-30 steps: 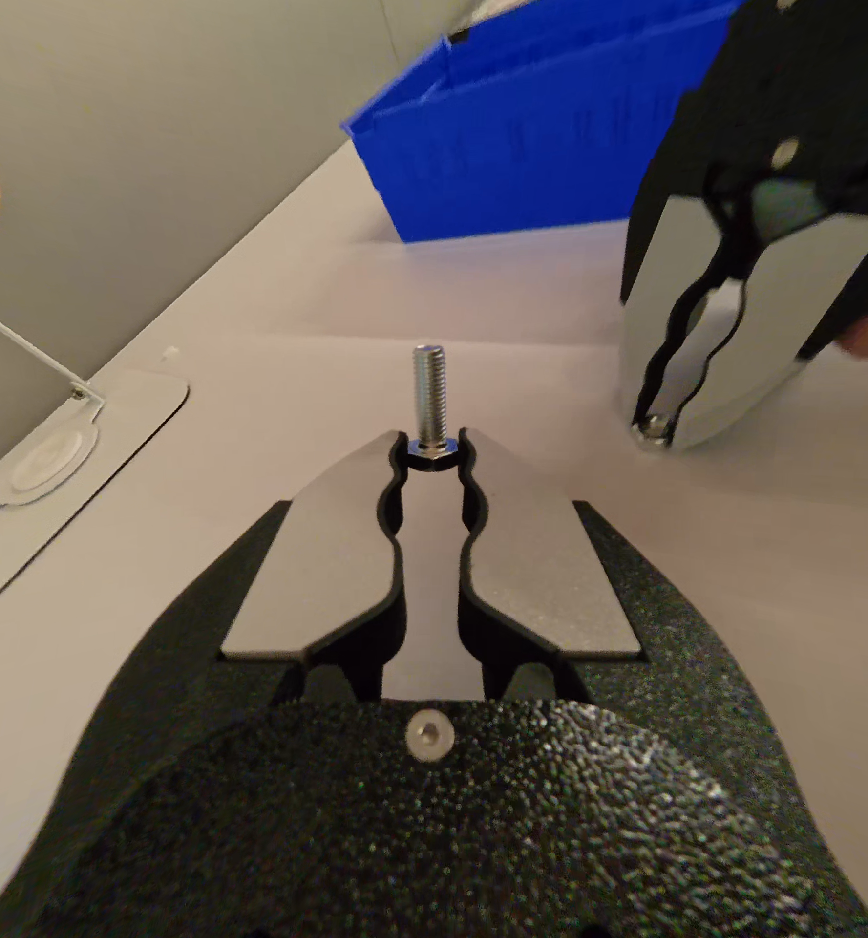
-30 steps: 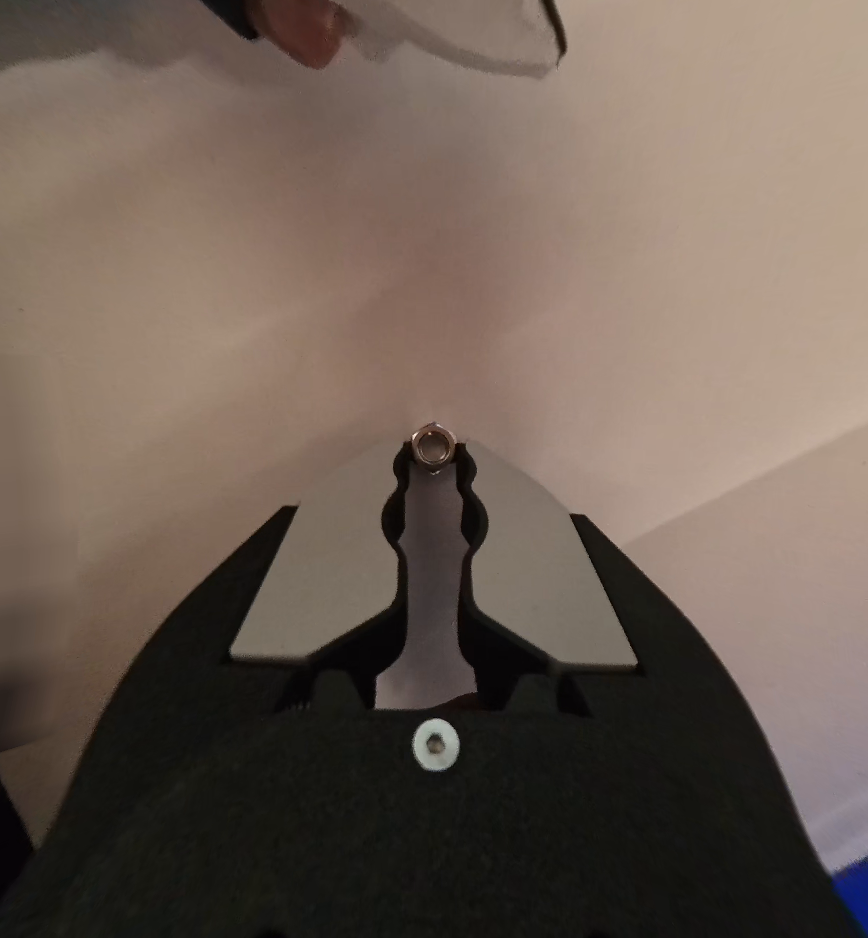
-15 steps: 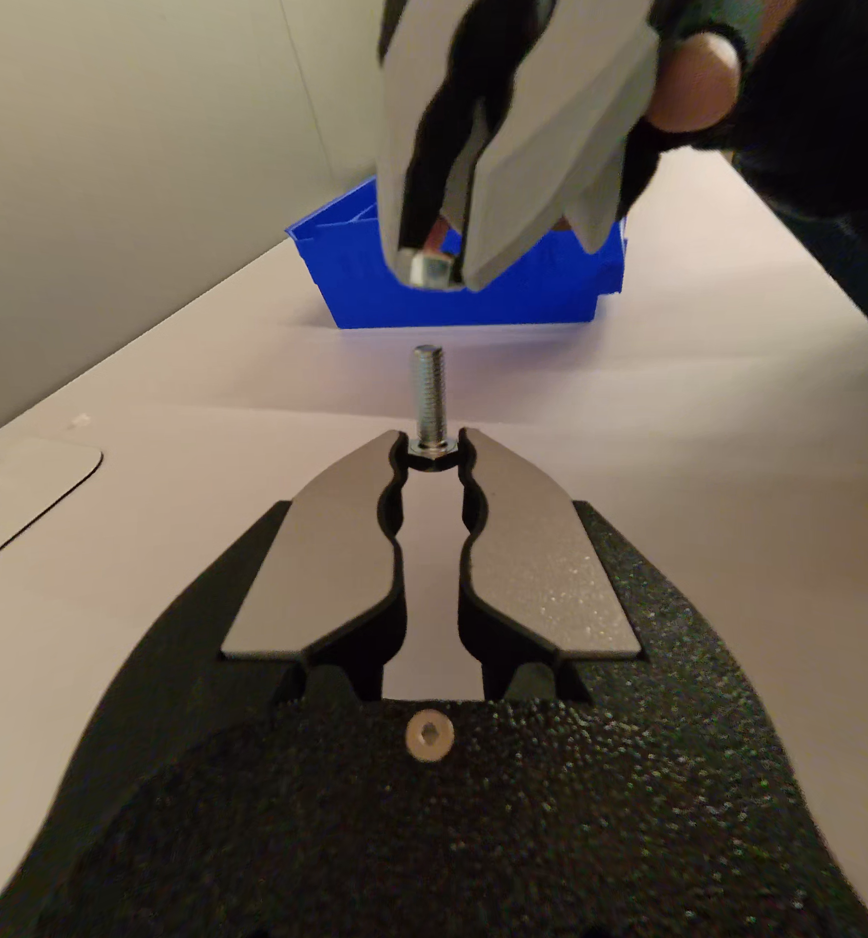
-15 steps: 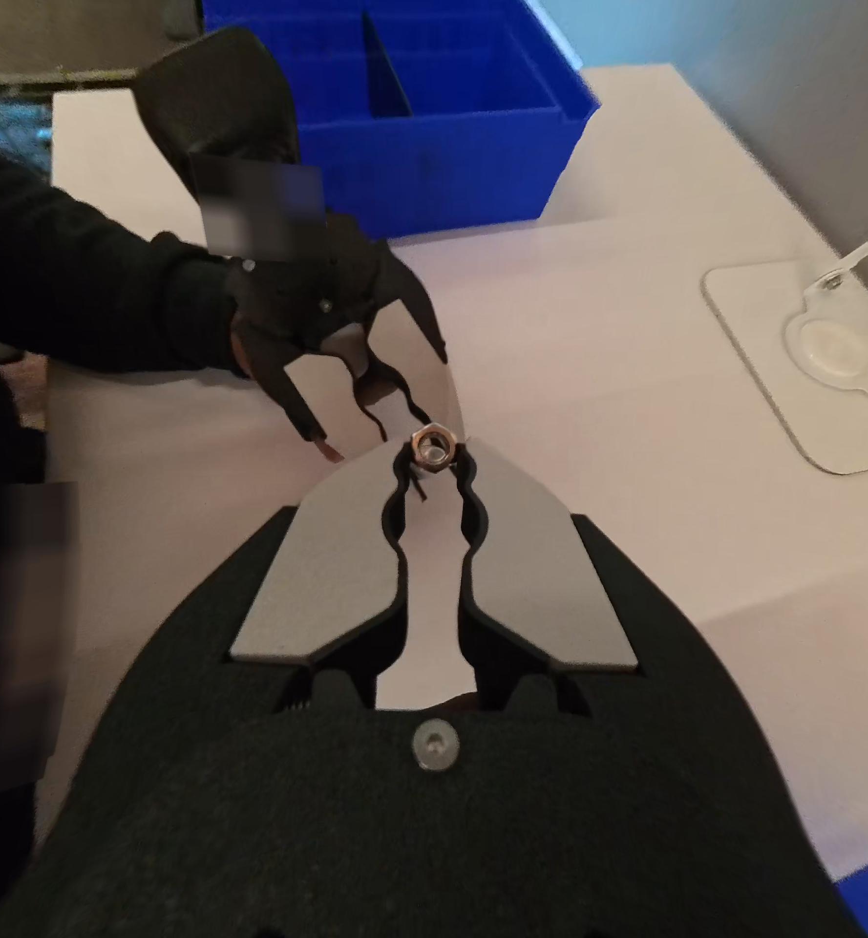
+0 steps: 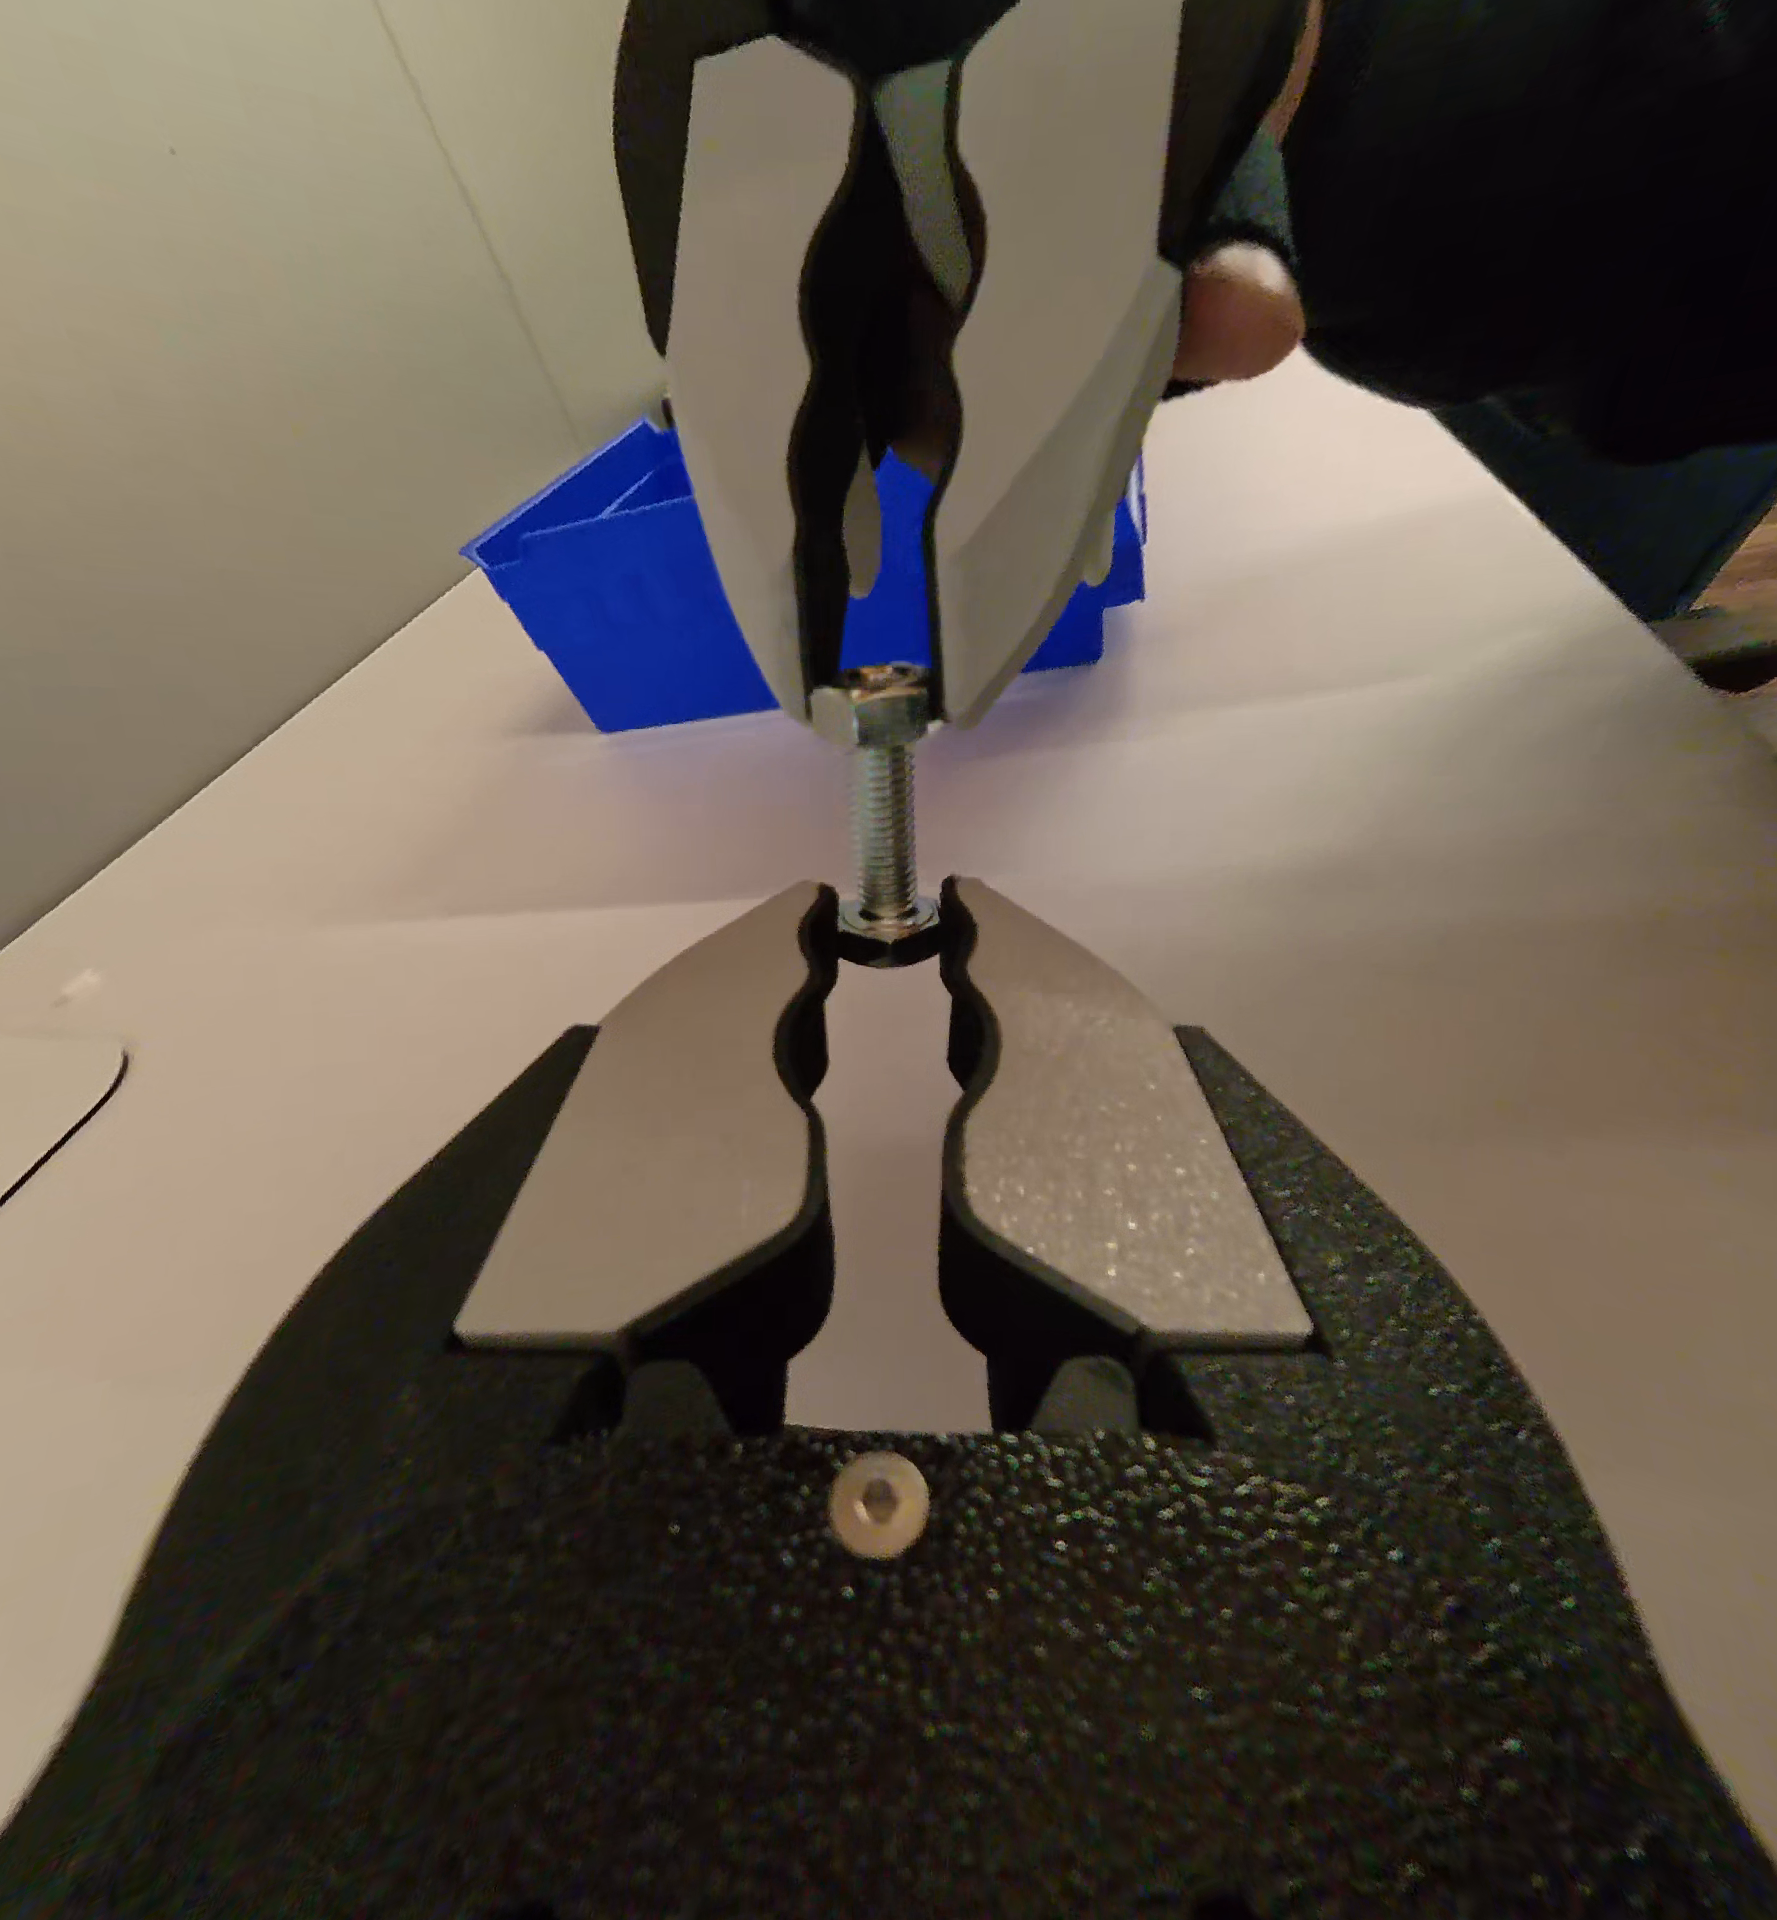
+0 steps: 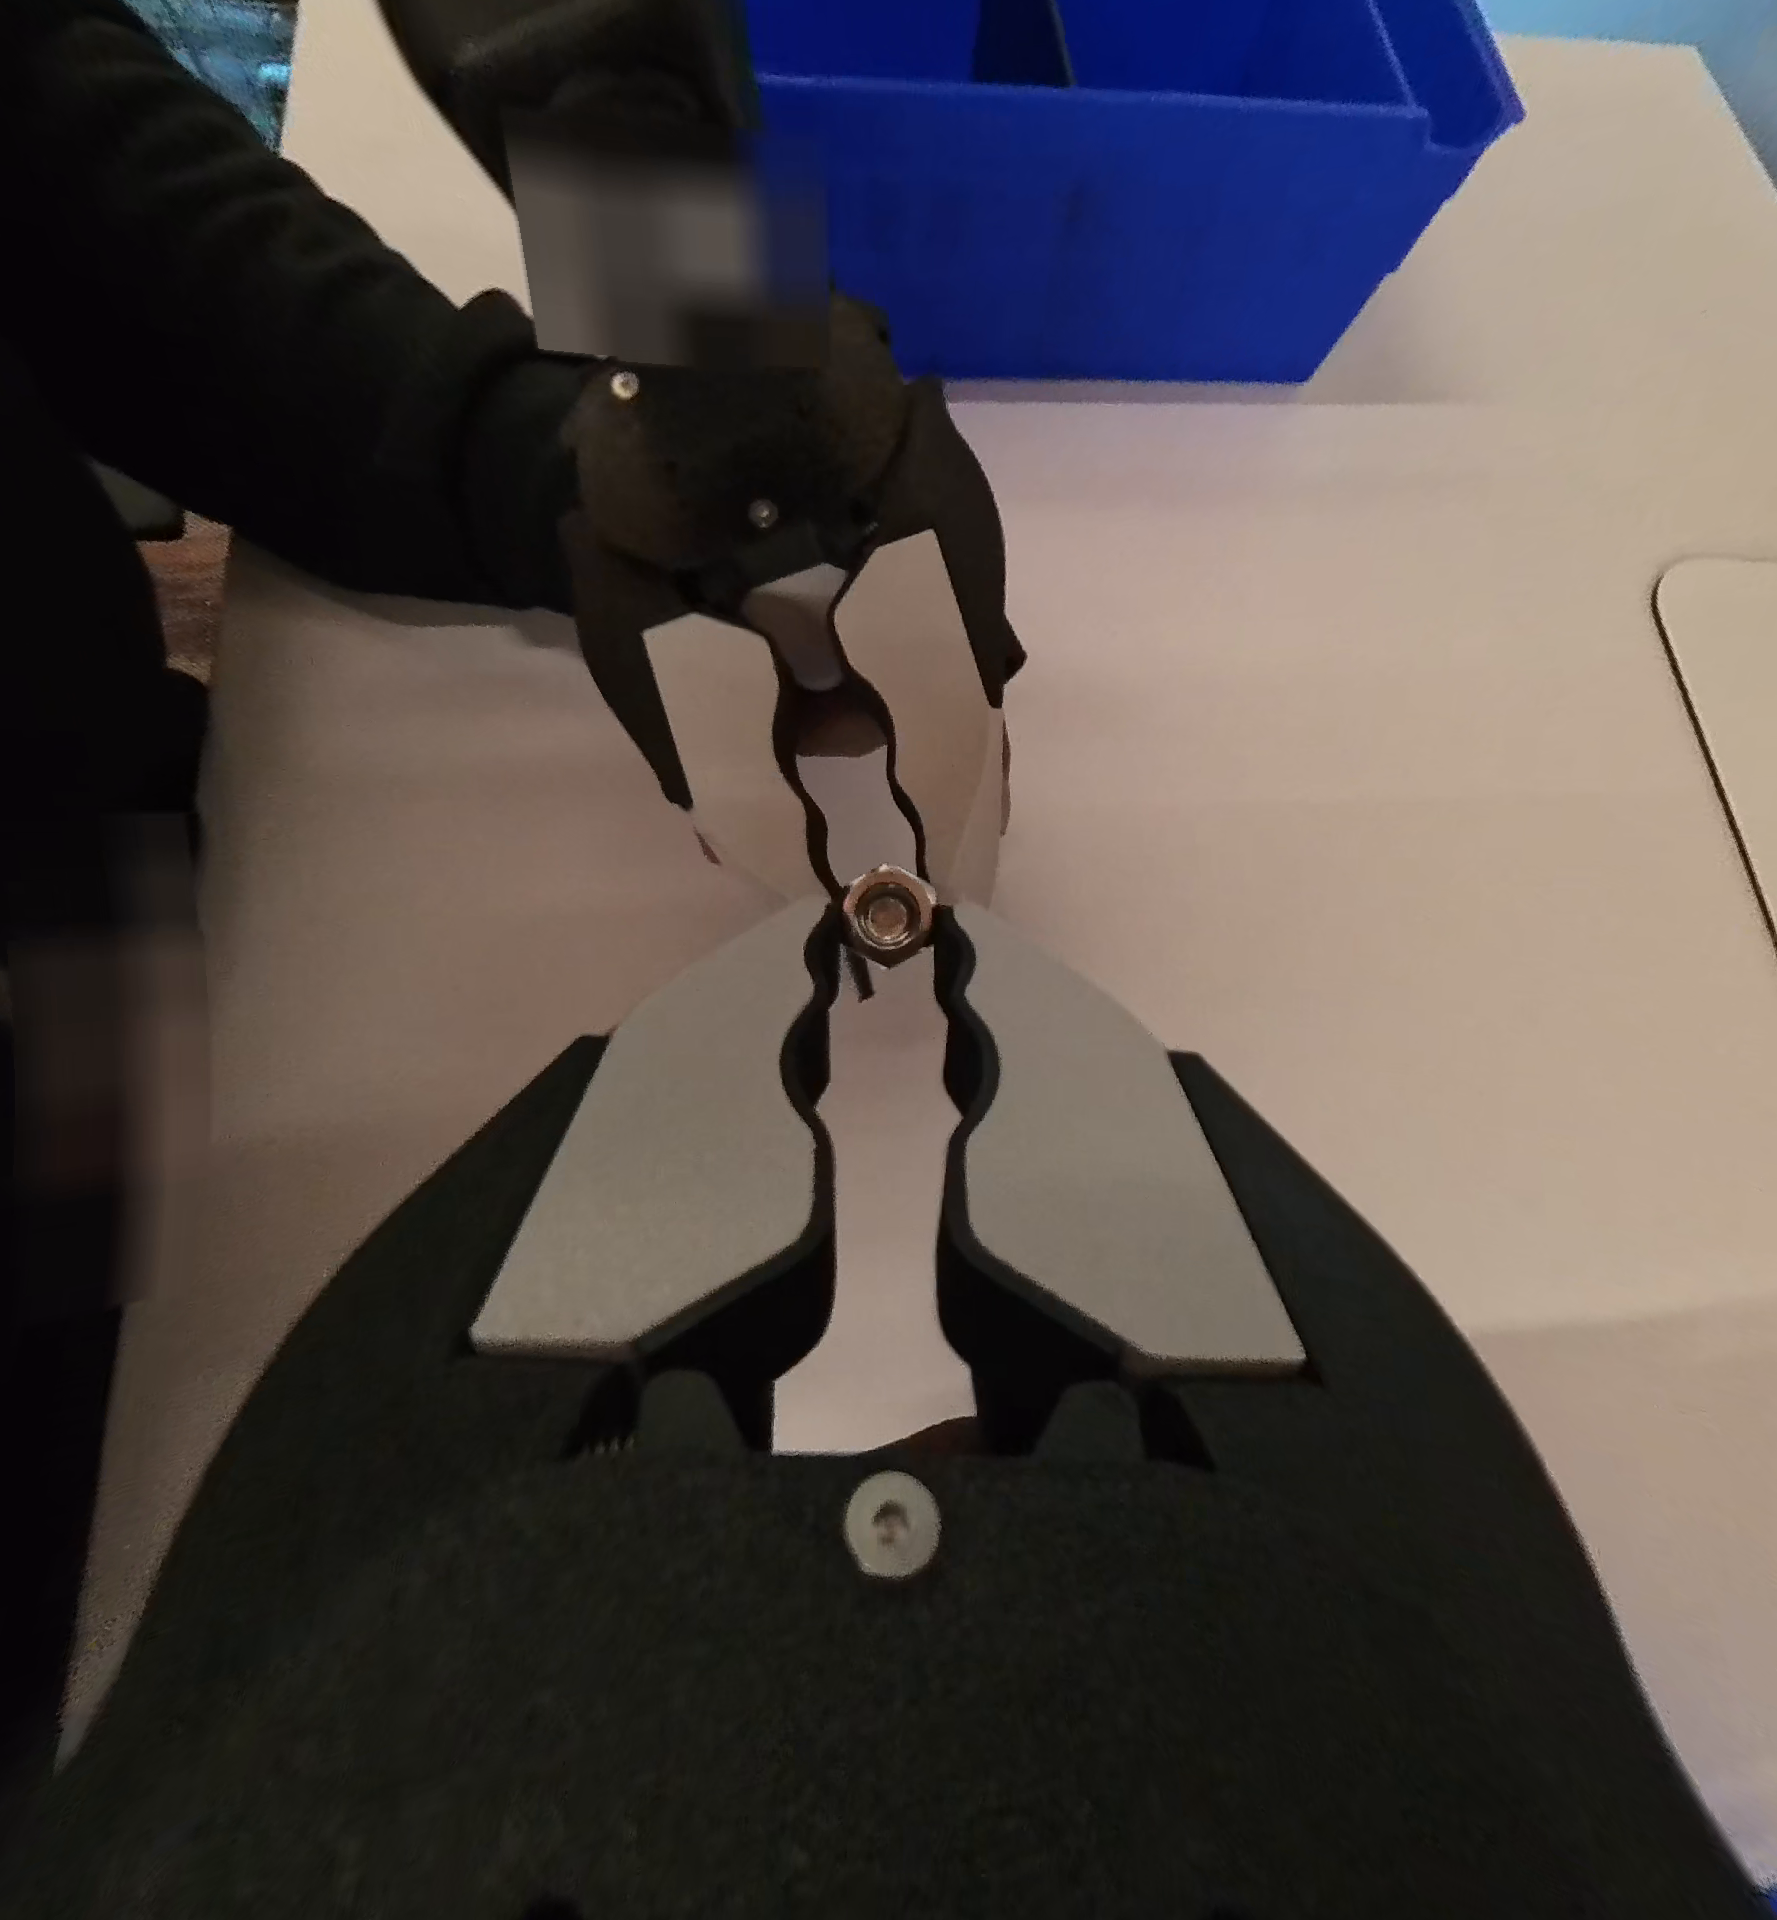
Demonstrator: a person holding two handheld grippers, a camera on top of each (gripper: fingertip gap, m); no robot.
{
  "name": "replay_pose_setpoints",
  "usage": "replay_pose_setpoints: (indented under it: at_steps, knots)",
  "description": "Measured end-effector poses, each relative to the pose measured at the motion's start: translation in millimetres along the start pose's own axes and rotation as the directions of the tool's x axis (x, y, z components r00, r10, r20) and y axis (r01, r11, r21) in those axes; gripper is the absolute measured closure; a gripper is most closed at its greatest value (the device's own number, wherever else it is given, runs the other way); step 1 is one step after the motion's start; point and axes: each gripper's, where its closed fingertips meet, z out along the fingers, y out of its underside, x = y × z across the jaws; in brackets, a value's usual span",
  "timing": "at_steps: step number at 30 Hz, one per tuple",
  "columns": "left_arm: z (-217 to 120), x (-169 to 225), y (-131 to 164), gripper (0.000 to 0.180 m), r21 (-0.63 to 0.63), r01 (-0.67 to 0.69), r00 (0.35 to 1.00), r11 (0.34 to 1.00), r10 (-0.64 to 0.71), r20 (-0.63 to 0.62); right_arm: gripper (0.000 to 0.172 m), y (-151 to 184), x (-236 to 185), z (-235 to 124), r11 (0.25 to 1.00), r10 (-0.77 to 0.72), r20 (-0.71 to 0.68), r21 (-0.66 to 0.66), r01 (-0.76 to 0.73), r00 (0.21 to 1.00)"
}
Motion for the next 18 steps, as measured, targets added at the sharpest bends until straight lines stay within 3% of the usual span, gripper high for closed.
replay_pose_setpoints:
  at_steps: [5,10,12,18]
  knots:
    - [-2,-12,1,0.161,-0.034,-0.009,0.994,0.999,0.012,0.107,0.155,-4,13,1,0.992,0.123,-0.089,0.014,-0.122,0.988]
    - [-9,-36,5,0.162,-0.139,-0.052,0.937,0.989,0.096,0.335,0.155,-8,31,6,0.903,0.429,-0.232,0.147,-0.405,0.873]
    - [-9,-37,8,0.162,-0.146,-0.032,0.937,0.989,0.08,0.34,0.155,-7,33,8,0.892,0.452,-0.271,0.161,-0.423,0.85]
    - [-8,-32,1,0.162,-0.057,0.056,0.959,0.997,-0.038,0.28,0.154,-13,33,3,0.914,0.402,-0.271,0.173,-0.367,0.874]
